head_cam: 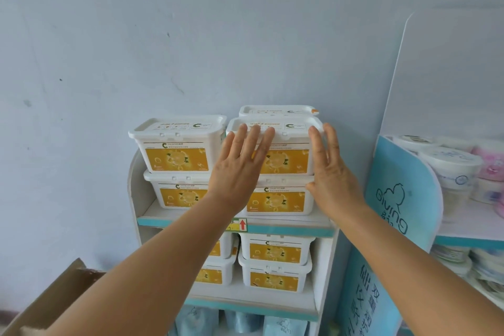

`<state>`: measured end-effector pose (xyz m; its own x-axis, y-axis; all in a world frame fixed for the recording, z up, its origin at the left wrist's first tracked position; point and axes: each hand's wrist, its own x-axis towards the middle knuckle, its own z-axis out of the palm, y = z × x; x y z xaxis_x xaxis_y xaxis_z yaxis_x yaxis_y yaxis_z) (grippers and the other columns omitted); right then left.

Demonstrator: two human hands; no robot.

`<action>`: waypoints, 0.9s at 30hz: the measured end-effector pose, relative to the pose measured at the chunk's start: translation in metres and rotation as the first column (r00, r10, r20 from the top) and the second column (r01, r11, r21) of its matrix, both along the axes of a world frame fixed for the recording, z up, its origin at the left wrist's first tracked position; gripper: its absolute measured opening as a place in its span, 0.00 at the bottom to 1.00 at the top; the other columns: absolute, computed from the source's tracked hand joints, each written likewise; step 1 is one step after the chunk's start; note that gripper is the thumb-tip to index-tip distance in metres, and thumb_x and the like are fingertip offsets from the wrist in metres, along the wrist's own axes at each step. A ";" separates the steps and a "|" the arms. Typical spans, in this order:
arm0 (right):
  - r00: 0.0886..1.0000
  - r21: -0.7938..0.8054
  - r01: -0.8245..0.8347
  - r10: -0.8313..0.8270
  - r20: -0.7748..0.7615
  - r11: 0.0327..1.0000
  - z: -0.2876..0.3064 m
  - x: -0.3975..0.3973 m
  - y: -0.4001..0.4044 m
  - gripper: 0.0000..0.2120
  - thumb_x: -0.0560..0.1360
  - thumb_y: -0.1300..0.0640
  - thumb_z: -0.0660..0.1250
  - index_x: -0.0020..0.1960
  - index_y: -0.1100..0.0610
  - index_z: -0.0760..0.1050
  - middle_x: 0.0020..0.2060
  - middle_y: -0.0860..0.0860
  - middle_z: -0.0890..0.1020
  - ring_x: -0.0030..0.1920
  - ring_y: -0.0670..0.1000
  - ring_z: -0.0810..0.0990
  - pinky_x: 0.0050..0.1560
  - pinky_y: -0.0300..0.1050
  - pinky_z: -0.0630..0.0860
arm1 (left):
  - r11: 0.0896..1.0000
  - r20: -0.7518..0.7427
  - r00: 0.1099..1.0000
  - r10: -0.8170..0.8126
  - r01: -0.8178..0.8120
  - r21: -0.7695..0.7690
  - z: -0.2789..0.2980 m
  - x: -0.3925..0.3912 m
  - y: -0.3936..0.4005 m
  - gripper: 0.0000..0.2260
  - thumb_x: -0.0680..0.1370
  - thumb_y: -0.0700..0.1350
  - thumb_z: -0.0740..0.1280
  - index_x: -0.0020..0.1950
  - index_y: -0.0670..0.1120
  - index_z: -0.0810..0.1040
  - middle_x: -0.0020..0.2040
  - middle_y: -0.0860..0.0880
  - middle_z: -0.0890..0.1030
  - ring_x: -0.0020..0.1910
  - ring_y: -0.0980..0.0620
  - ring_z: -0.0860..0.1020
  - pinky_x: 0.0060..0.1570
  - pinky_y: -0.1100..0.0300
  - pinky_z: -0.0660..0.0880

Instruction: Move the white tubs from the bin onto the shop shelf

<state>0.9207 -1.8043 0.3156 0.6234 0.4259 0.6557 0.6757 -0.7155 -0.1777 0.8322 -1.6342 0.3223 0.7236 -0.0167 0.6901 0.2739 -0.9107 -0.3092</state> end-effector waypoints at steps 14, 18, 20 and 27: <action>0.997 -0.078 0.056 -0.052 0.052 0.995 0.004 -0.014 -0.004 0.52 0.73 0.57 0.70 0.74 0.46 0.29 0.77 0.51 0.37 0.77 0.54 0.52 0.71 0.48 0.63 | 0.999 -0.087 0.996 0.005 -0.008 -0.042 0.009 -0.004 0.000 0.46 0.76 0.47 0.69 0.76 0.47 0.33 0.78 0.43 0.47 0.76 0.39 0.43 0.70 0.50 0.36; 0.997 -0.114 0.067 -0.063 0.040 0.991 0.005 -0.019 -0.005 0.52 0.75 0.57 0.68 0.72 0.46 0.24 0.76 0.51 0.34 0.77 0.54 0.43 0.74 0.48 0.53 | 0.999 -0.099 0.995 -0.010 0.007 -0.034 0.010 -0.009 0.001 0.44 0.77 0.44 0.67 0.76 0.47 0.33 0.78 0.43 0.45 0.77 0.40 0.42 0.72 0.49 0.38; 0.998 -0.131 0.069 -0.068 0.014 0.989 0.007 -0.024 -0.006 0.52 0.75 0.57 0.67 0.72 0.47 0.23 0.75 0.51 0.31 0.77 0.53 0.39 0.75 0.48 0.48 | 0.999 -0.112 0.994 -0.016 0.011 -0.040 0.011 -0.014 0.002 0.45 0.77 0.44 0.67 0.76 0.47 0.33 0.78 0.44 0.44 0.77 0.42 0.40 0.73 0.50 0.39; 0.990 -0.225 0.082 -0.104 -0.091 0.971 0.025 -0.063 -0.005 0.52 0.74 0.48 0.68 0.74 0.52 0.27 0.75 0.50 0.31 0.76 0.53 0.33 0.73 0.48 0.38 | 0.985 -0.187 0.982 -0.027 -0.006 -0.174 0.022 -0.044 0.005 0.46 0.76 0.53 0.68 0.77 0.46 0.35 0.78 0.45 0.39 0.76 0.46 0.38 0.74 0.51 0.39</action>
